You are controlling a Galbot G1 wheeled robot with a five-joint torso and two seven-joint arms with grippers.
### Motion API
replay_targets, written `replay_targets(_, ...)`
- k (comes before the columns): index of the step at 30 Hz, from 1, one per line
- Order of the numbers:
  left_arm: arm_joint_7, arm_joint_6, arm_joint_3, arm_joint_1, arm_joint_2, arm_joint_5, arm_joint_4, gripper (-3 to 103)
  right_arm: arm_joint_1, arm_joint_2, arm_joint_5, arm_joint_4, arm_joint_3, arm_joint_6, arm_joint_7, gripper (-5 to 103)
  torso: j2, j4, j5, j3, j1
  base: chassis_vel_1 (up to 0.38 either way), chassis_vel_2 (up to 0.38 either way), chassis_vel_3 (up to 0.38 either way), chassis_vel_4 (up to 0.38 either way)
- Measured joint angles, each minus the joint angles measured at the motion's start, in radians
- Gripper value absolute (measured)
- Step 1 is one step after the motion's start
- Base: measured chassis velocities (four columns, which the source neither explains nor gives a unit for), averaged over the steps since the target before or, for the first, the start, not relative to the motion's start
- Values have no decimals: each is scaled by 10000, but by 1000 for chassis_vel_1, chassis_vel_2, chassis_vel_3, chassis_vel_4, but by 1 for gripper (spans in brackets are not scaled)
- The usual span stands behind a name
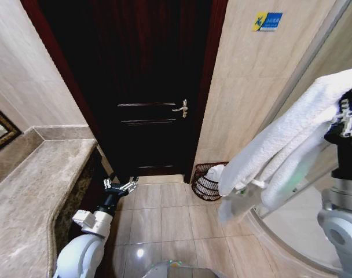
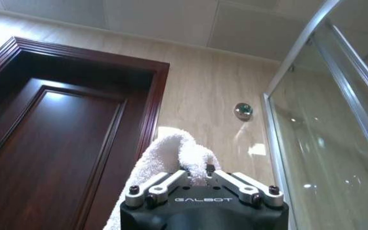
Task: Discard the used towel into the hamper.
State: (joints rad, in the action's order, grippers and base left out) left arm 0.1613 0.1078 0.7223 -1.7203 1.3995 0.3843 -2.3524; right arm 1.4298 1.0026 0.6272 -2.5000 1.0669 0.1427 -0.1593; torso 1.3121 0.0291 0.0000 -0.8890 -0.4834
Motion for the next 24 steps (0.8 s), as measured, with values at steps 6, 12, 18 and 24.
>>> replay_targets(6,0,0,0,0,0,0,0,99,0,0,0,0,0,0,0,3,-1,0,0,0,0,0,0,0,0)
replay_targets(12,0,0,0,0,0,0,0,99,0,0,-1,0,0,0,0,3,-1,0,0,1,3,-18,20,15,-15)
replay_targets(18,0,0,0,0,0,0,0,99,0,0,0,0,0,0,0,3,-3,0,1,0,1,-101,87,95,-92)
replay_targets(24,0,0,0,1,0,0,0,99,-1,0,0,0,0,0,0,3,-6,2,-1,-1,-6,-107,115,113,-113)
